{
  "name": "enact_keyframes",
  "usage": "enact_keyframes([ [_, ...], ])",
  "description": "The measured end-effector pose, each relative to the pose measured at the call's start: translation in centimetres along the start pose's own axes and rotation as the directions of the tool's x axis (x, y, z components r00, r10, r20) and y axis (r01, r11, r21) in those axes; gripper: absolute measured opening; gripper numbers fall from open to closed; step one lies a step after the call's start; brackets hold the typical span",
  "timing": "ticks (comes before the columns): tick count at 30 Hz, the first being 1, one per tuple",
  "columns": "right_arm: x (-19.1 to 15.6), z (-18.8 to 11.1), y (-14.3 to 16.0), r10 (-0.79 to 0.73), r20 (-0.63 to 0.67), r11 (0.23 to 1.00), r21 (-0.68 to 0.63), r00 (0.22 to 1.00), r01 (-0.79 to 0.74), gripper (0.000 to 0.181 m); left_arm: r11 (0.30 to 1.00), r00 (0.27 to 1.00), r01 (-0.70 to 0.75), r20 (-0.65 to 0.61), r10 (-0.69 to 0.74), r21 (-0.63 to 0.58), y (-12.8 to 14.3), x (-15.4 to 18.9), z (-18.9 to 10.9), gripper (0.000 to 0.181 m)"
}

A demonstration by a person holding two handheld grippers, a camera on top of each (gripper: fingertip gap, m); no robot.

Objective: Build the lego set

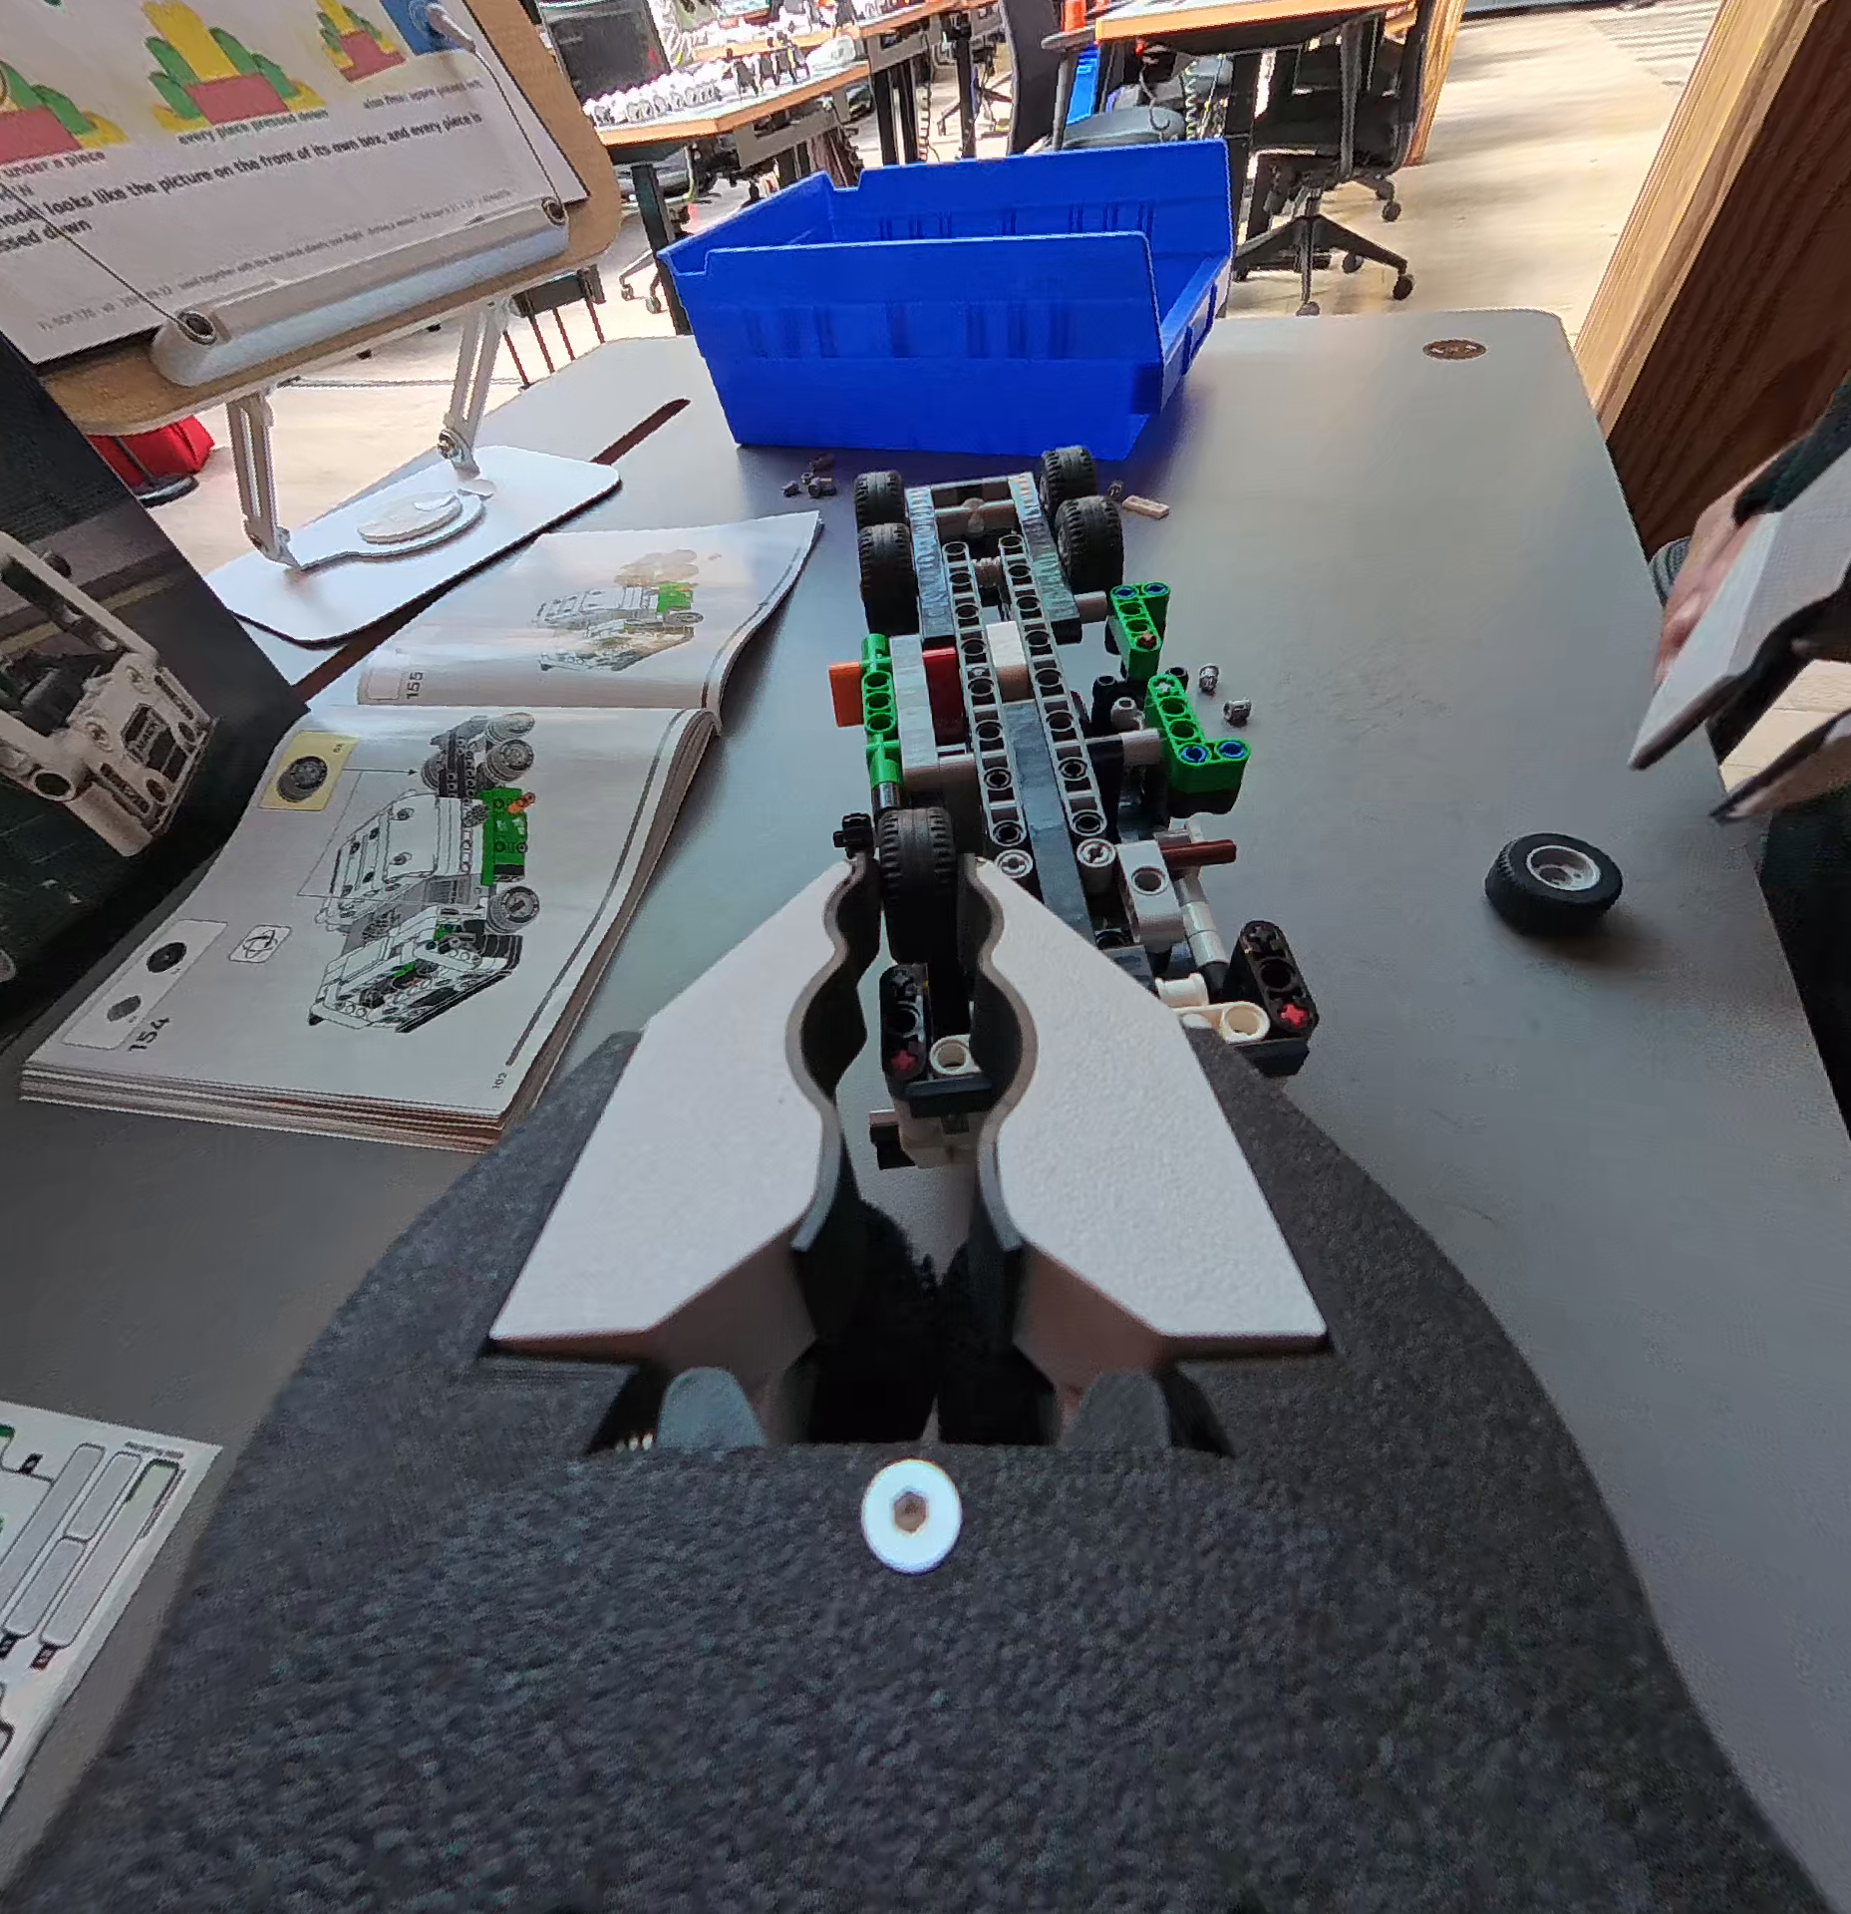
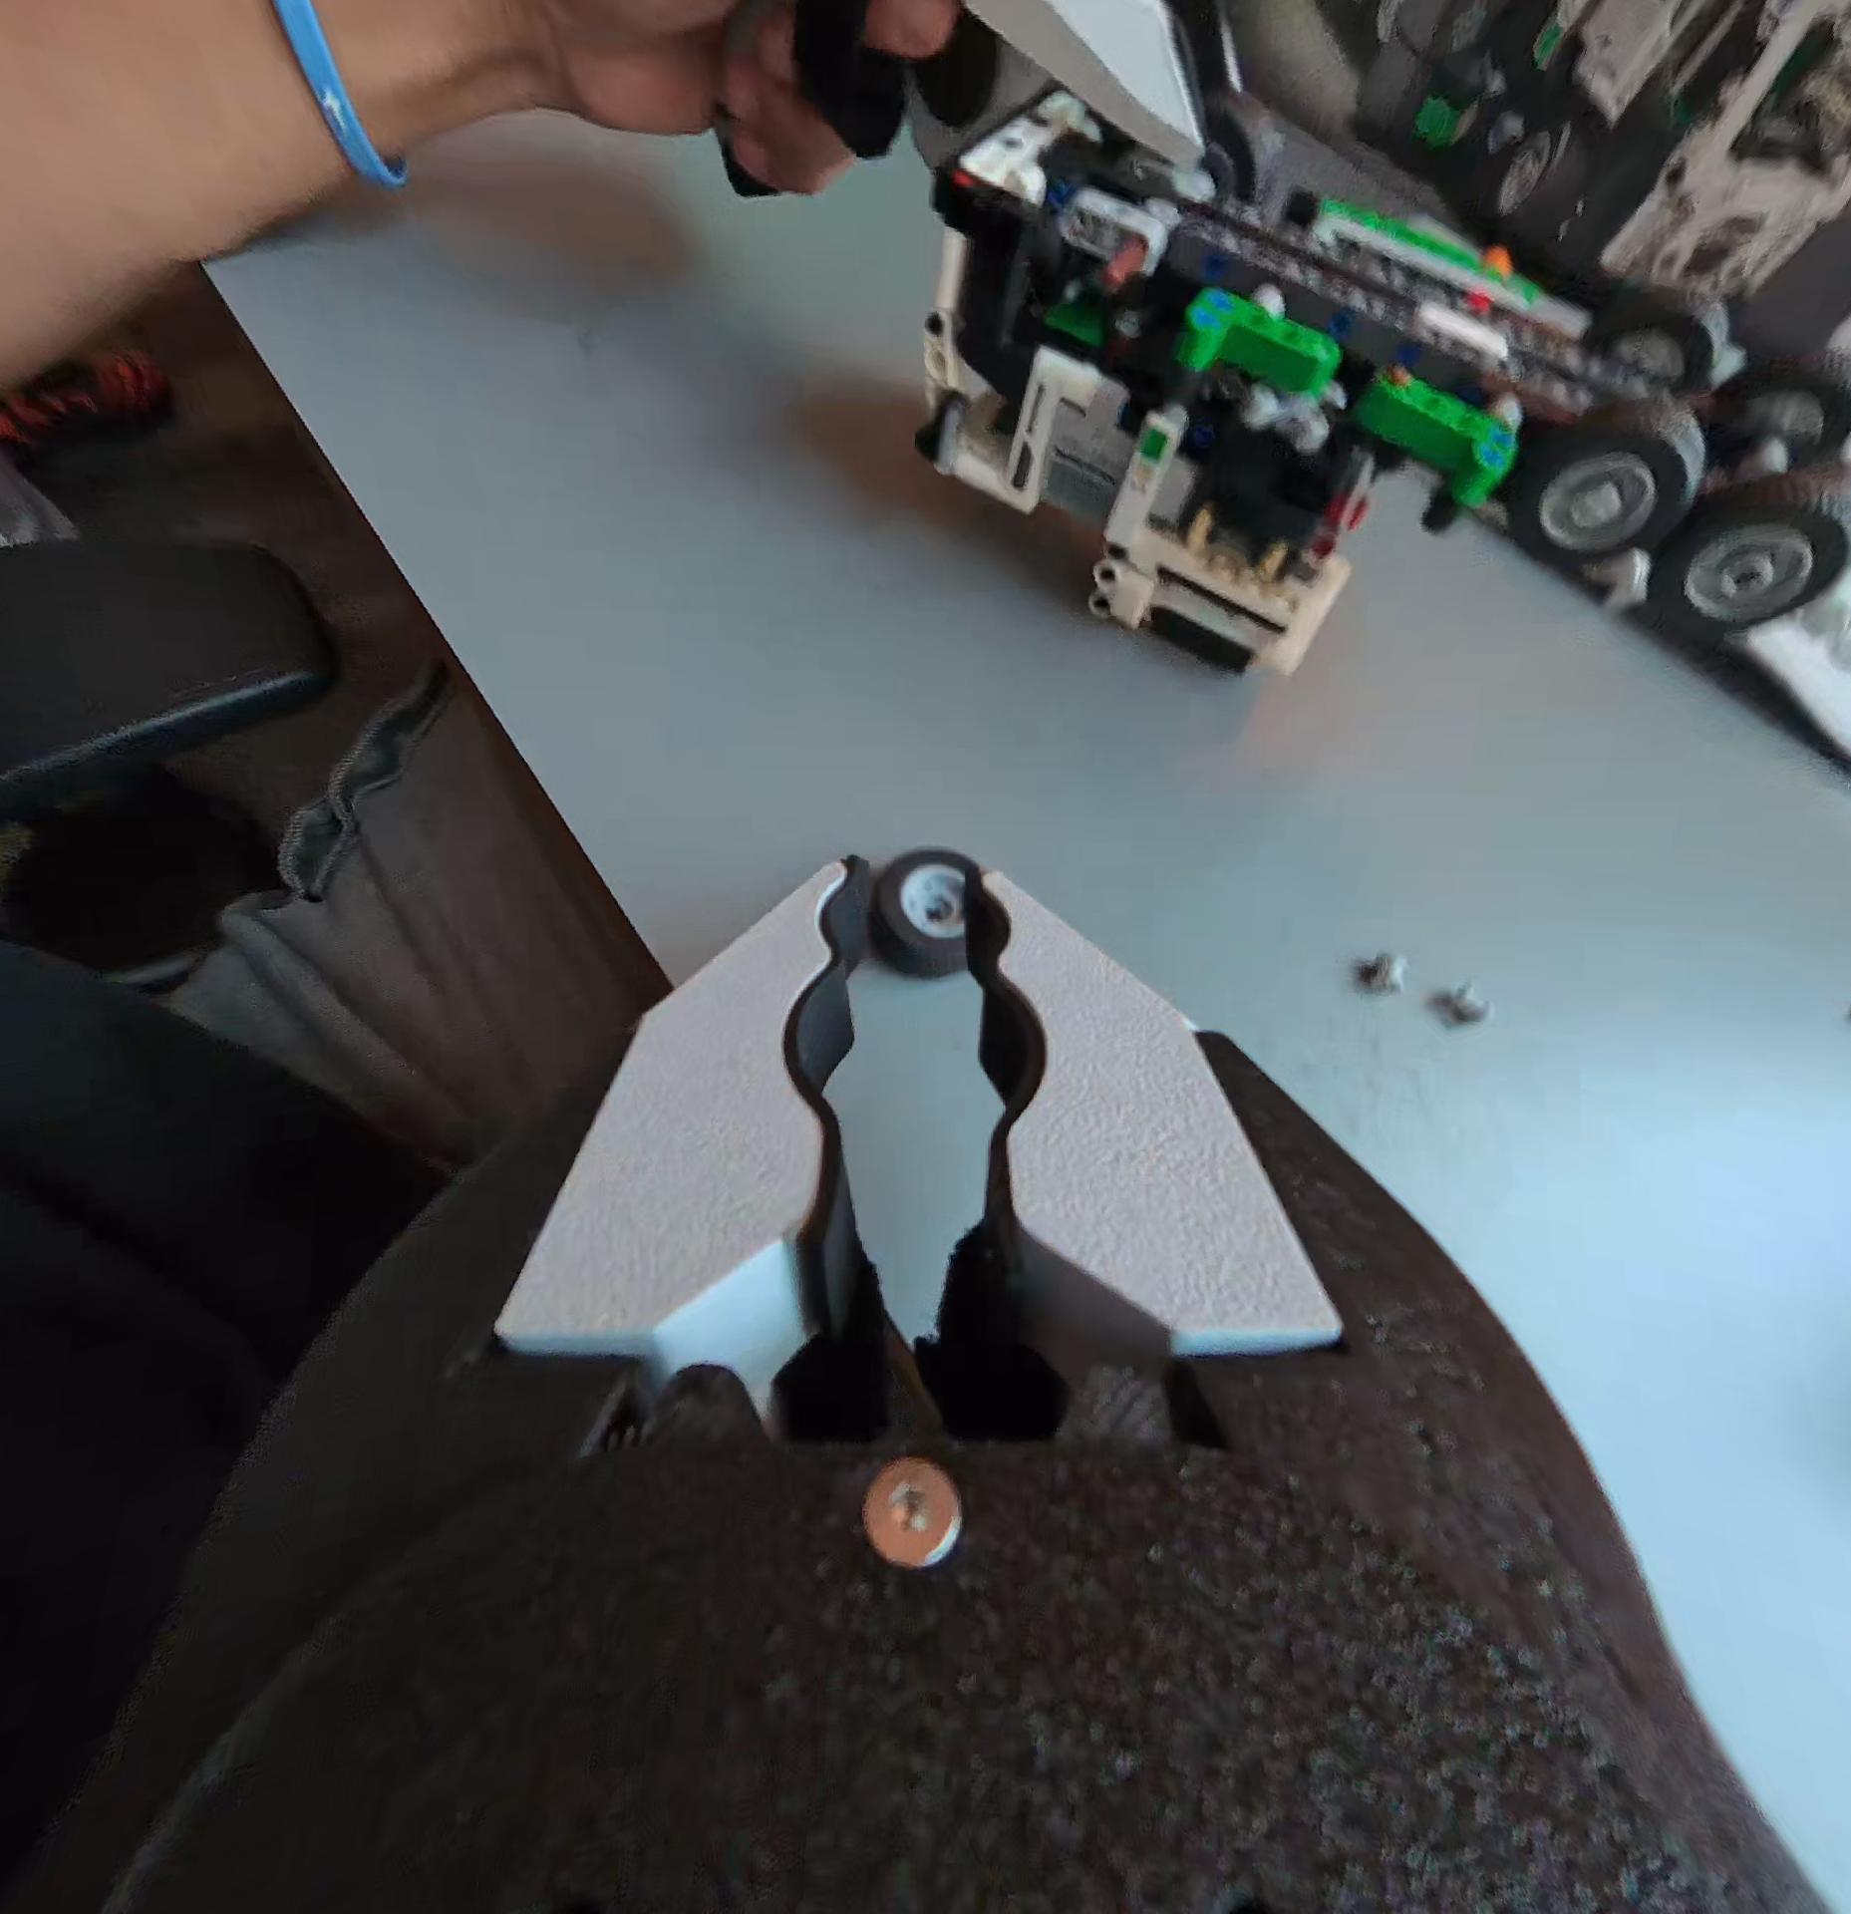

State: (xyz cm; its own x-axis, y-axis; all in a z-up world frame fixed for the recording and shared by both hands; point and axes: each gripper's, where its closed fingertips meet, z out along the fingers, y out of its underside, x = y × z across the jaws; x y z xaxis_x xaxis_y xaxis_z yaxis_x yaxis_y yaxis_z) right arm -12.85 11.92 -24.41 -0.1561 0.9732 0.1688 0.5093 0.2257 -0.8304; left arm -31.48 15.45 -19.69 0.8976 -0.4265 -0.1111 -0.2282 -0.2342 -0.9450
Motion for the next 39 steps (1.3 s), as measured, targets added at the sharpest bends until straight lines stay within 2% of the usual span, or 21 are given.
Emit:
enact_keyframes([
  [1,0.7,-0.5,0.7,0.045,0.008,0.999,-0.023,0.999,-0.044,0.018,1.000,1.000,0.004,-0.002,-0.004,0.001,0.0,0.0,0.0,0.013],
  [3,2.3,-0.6,1.9,0.116,-0.005,0.990,-0.074,0.993,-0.116,0.019,1.000,1.000,0.012,-0.008,-0.012,0.001,0.0,0.0,0.0,0.013],
  [6,1.8,0.6,1.5,0.186,0.121,0.979,-0.112,0.975,-0.173,0.019,1.000,1.000,0.012,-0.007,-0.011,0.002,0.0,0.0,0.0,0.013],
  [13,1.6,2.6,2.7,0.189,0.227,0.944,-0.311,0.955,-0.113,0.018,1.000,1.000,0.003,-0.008,-0.003,-0.005,0.0,0.0,0.0,0.013],
  [16,1.2,2.7,2.7,0.201,0.264,0.938,-0.329,0.943,-0.108,0.010,1.000,1.000,0.003,-0.008,-0.003,-0.006,-0.1,0.0,0.0,0.013],
  [18,1.3,2.9,2.4,0.156,0.250,0.945,-0.318,0.956,-0.071,0.009,1.000,1.000,0.003,-0.009,-0.004,-0.006,0.0,0.0,0.0,0.013],
  [23,2.7,2.8,-1.0,0.041,0.128,0.988,-0.152,0.991,-0.021,0.006,1.000,1.000,0.014,-0.015,-0.014,-0.002,0.0,0.0,0.0,0.013],
  [26,3.1,3.3,-4.8,-0.053,0.043,0.998,0.034,0.998,0.051,0.006,0.999,0.999,0.038,-0.026,-0.037,0.002,0.0,0.0,0.0,0.013],
  [28,3.3,4.0,-7.2,-0.137,-0.044,0.978,0.156,0.990,0.142,0.006,0.999,0.999,0.044,-0.029,-0.043,0.005,0.1,0.0,0.0,0.013],
  [30,4.0,4.6,-9.0,-0.241,-0.210,0.926,0.244,0.948,0.289,0.006,0.999,0.998,0.048,-0.032,-0.048,0.008,0.1,0.0,0.0,0.013],
  [32,4.0,5.4,-10.2,-0.295,-0.302,0.876,0.293,0.907,0.382,0.005,0.998,0.997,0.063,-0.041,-0.063,0.010,0.1,0.0,0.0,0.012],
  [34,4.3,5.7,-11.4,-0.270,-0.368,0.847,0.350,0.890,0.401,0.005,0.997,0.996,0.071,-0.045,-0.070,0.012,0.1,0.0,0.0,0.013],
  [39,4.6,7.7,-10.7,-0.218,-0.362,0.871,0.348,0.907,0.348,0.005,0.998,0.997,0.068,-0.045,-0.067,0.013,0.1,0.0,0.0,0.012],
])
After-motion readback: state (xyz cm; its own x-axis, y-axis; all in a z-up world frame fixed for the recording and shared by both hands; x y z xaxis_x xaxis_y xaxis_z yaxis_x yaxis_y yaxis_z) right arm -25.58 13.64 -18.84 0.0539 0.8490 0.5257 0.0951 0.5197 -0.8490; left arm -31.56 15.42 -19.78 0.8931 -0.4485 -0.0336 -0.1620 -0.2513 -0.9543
